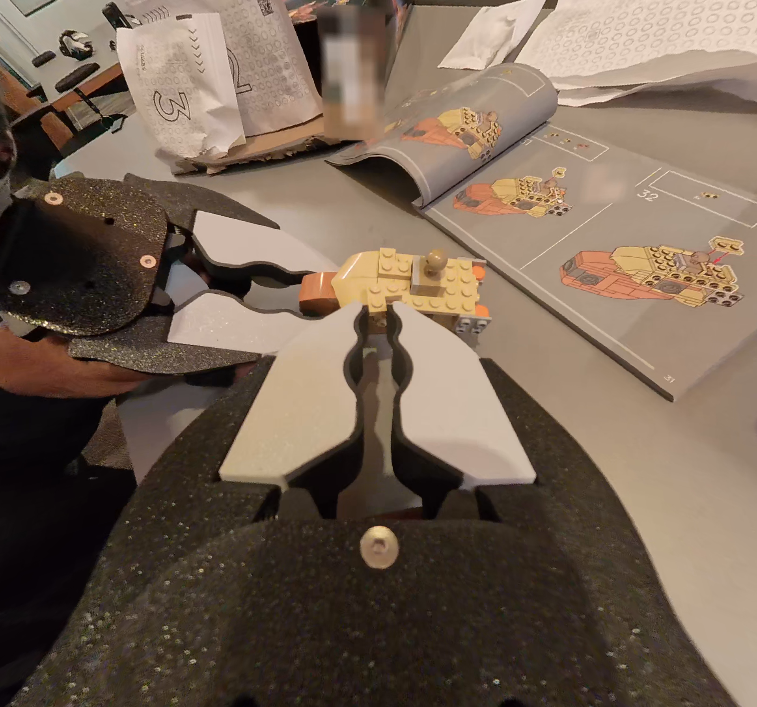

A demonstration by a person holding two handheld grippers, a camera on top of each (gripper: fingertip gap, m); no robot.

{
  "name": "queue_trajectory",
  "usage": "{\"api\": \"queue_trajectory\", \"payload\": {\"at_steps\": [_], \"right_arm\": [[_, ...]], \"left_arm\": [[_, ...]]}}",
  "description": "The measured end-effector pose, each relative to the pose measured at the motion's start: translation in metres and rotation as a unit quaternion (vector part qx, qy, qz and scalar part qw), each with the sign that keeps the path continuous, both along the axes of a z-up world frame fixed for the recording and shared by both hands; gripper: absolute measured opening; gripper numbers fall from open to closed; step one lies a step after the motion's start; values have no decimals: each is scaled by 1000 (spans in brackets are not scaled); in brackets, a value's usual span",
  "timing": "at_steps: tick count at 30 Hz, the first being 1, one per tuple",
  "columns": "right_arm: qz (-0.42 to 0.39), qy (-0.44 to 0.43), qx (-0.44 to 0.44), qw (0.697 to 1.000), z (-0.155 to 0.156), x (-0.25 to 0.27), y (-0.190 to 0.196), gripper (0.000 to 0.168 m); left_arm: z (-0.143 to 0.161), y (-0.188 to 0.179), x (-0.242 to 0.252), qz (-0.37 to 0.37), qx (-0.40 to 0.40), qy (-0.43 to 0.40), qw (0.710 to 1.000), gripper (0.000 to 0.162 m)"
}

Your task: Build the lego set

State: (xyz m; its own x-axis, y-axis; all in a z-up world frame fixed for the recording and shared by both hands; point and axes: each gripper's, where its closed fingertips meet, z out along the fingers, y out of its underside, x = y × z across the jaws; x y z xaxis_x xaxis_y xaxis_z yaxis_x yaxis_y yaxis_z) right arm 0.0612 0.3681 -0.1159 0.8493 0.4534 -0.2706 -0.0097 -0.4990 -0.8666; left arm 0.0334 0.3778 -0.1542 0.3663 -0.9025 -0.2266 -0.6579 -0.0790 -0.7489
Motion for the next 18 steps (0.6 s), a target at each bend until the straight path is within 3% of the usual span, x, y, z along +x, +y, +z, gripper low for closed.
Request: {"api": "queue_trajectory", "payload": {"at_steps": [18], "right_arm": [[-9,-7,-9,1000,-1,-2,4,13]], "left_arm": [[1,-2,0,-5,5,-2,1000,23]]}}
